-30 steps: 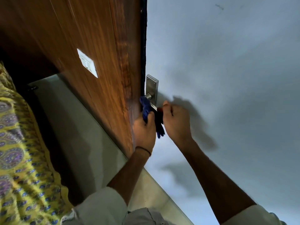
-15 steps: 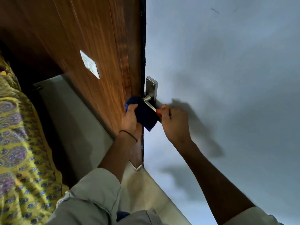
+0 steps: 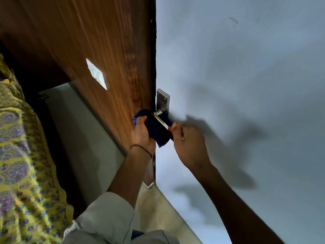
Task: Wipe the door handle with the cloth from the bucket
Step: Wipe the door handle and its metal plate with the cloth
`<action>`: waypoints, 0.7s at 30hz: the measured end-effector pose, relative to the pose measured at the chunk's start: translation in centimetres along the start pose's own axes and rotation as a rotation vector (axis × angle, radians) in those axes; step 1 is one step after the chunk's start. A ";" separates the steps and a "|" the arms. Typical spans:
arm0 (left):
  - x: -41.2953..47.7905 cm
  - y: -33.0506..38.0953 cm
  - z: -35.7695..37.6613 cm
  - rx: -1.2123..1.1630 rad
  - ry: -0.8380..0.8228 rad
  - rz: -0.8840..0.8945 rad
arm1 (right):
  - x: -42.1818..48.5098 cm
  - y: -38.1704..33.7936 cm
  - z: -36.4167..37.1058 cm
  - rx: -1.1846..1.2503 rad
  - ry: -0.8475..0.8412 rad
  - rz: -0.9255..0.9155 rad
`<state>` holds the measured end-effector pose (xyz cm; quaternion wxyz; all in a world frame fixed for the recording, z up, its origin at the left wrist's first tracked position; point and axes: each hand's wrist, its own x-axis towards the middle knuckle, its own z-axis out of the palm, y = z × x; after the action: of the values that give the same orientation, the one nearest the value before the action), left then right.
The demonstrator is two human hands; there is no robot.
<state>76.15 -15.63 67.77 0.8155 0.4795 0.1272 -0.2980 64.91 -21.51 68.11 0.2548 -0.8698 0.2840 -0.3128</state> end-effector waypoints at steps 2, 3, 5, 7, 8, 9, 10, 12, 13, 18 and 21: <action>-1.8 -1.6 -0.1 0.072 0.067 0.139 | 0.0 0.3 0.3 0.044 0.013 0.009; -2.8 -2.6 -0.4 0.129 0.063 0.236 | 0.0 0.4 0.3 0.060 0.017 0.012; -4.6 -4.8 -1.2 0.296 -0.044 0.426 | 0.1 0.4 0.3 0.068 0.021 0.009; -4.9 -6.4 -2.1 0.548 -0.139 0.565 | 0.2 0.5 0.3 0.087 0.018 0.021; -4.3 -6.7 -2.5 0.673 -0.144 0.615 | 0.2 0.6 0.4 0.110 0.024 0.030; -3.5 -6.3 -2.4 0.785 -0.115 0.671 | 0.3 0.8 0.4 0.128 0.038 0.035; -2.5 -5.7 -2.2 0.876 -0.059 0.740 | 0.3 0.9 0.5 0.136 0.056 0.035; -0.7 -3.8 -1.0 0.991 0.031 0.864 | 0.2 1.0 0.6 0.136 0.079 0.034; 0.0 -2.6 -0.4 1.043 0.038 0.889 | 0.2 0.9 0.6 0.140 0.079 0.038; 1.4 1.0 1.3 1.182 -0.006 0.812 | 0.0 0.7 0.5 0.173 0.066 0.075; 3.1 1.4 -0.1 0.912 -0.028 0.478 | -0.3 0.6 0.6 0.191 0.069 0.077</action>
<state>79.44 -16.16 67.13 0.5706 0.7980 -0.1397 -0.1347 64.95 -21.60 67.26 0.3384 -0.8189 0.2945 -0.3580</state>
